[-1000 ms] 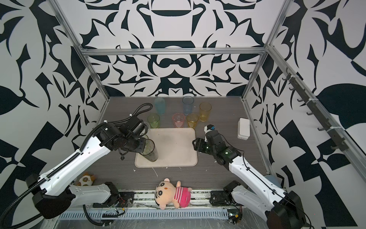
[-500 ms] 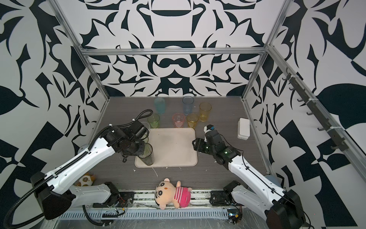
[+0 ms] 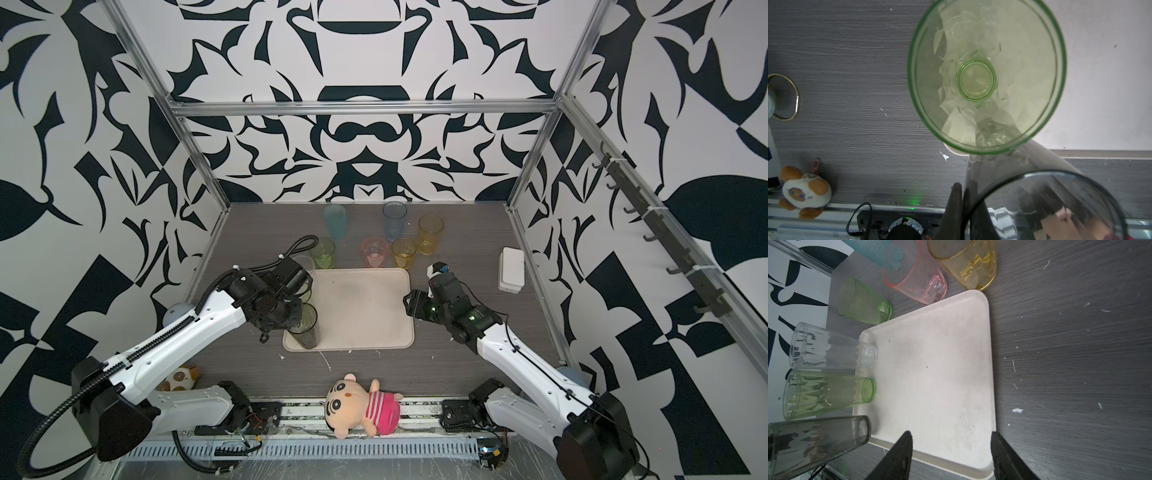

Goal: Place the glasses into the tray
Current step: Place the glass on the tray.

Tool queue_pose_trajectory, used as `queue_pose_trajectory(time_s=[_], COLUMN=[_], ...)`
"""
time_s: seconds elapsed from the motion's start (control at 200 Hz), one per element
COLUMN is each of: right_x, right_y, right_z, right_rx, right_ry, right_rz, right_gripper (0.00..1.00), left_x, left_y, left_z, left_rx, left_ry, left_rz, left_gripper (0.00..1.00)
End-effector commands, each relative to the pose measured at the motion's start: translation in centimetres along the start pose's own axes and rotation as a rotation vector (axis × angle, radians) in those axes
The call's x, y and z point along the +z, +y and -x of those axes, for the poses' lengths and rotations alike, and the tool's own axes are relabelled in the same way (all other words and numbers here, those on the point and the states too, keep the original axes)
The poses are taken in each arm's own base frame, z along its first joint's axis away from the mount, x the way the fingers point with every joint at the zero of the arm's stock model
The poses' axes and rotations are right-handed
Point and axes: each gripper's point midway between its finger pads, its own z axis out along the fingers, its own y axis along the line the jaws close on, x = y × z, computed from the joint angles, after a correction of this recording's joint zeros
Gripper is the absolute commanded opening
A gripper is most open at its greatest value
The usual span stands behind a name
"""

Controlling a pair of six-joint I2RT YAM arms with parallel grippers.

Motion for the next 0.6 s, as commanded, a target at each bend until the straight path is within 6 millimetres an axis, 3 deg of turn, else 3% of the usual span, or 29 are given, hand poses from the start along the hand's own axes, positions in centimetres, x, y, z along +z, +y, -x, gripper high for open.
queue_pose_trajectory(time_s=[0.0, 0.595], right_x=[-0.3, 0.0], right_y=[0.9, 0.6], right_z=[1.1, 0.8], right_rx=[-0.001, 0.008], right_ry=[-0.034, -0.023], right_rz=[0.018, 0.009], right_gripper=[0.63, 0.63], left_x=[0.5, 1.3], left_y=[0.8, 2.2], left_z=[-0.1, -0.7], left_rx=[-0.028, -0.04], left_ry=[0.003, 0.014], left_rz=[0.03, 0.077], left_gripper=[0.0, 0.0])
